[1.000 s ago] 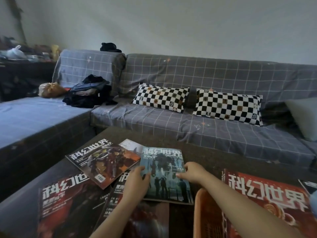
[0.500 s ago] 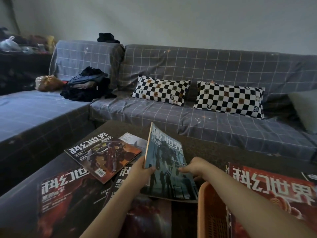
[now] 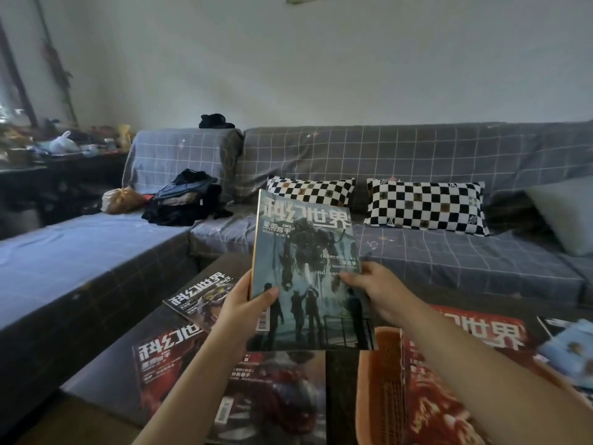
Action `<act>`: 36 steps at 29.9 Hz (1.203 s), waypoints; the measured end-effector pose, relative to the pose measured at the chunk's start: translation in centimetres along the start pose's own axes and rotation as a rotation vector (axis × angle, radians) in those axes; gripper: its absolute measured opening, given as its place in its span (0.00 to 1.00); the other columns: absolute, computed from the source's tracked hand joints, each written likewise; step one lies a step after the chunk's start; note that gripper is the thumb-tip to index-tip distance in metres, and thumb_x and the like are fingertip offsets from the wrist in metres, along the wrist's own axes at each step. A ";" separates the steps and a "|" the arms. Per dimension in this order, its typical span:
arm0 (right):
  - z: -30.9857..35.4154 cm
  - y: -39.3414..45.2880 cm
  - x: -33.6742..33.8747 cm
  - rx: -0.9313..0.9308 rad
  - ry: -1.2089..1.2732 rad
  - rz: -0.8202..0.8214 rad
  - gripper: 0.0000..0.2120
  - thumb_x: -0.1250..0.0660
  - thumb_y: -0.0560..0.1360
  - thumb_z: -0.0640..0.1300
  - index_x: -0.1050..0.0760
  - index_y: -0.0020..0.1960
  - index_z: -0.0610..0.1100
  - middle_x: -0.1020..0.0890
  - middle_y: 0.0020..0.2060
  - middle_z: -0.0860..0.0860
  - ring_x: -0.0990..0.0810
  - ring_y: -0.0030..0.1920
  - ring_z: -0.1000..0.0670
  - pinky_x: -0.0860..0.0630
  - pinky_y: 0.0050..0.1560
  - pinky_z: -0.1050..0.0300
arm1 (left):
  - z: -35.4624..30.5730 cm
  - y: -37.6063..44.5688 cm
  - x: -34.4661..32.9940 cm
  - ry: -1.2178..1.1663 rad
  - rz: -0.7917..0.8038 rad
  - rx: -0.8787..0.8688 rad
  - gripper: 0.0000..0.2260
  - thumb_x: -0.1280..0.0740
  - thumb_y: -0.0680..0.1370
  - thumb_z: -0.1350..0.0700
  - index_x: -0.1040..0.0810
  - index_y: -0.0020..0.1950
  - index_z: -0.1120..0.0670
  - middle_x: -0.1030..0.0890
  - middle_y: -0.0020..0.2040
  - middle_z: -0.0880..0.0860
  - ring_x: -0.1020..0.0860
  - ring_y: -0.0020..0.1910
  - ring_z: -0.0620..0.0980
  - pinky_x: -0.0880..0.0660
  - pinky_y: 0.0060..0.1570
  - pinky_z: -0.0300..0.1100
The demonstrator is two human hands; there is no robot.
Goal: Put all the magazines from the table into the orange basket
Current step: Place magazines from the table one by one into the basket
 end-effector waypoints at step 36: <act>-10.8 -17.2 18.3 0.045 -0.488 -0.596 0.20 0.34 0.75 0.44 0.33 0.66 0.51 0.29 0.53 0.58 0.28 0.40 0.63 0.35 0.32 0.71 | 7.8 -7.9 -19.8 0.683 0.196 0.064 0.21 0.33 0.78 0.52 0.33 0.70 0.46 0.24 0.42 0.39 0.22 0.36 0.36 0.32 0.23 0.26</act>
Point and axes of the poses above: each hand's wrist, its own y-axis towards the middle knuckle, its own x-axis out of the back of the hand, z = x × y, the point moved 4 cm from there along y, towards the middle knuckle
